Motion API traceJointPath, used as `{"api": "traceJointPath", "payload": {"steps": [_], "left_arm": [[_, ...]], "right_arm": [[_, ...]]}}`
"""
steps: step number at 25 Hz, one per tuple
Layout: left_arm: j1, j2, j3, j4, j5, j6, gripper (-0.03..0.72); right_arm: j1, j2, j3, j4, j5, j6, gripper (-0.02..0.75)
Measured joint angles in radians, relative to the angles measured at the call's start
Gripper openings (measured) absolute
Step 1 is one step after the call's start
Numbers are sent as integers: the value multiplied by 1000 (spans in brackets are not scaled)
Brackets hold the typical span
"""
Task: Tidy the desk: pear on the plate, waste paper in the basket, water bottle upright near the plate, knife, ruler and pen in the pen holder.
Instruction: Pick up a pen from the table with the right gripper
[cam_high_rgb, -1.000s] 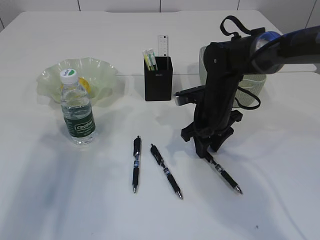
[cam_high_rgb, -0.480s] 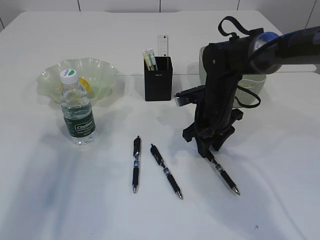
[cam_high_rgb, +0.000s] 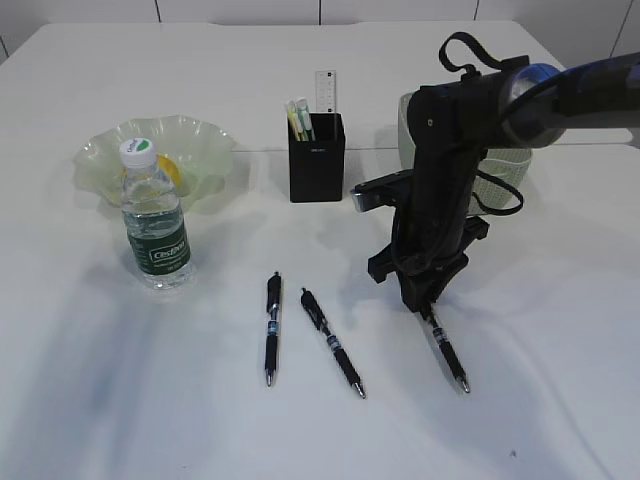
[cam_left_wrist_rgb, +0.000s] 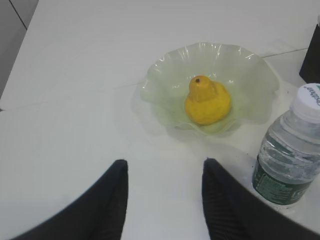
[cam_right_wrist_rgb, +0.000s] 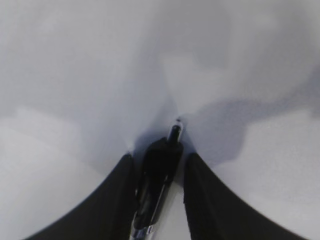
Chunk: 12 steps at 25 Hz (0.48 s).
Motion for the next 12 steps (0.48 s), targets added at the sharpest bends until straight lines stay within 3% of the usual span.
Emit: {"api": "traceJointPath", "payload": {"steps": [9, 12], "left_arm": [[0, 0, 0, 0, -2, 0, 341], [0, 0, 0, 0, -2, 0, 341]], "right_arm": [[0, 0, 0, 0, 0, 20, 208], [0, 0, 0, 0, 0, 35, 154]]}}
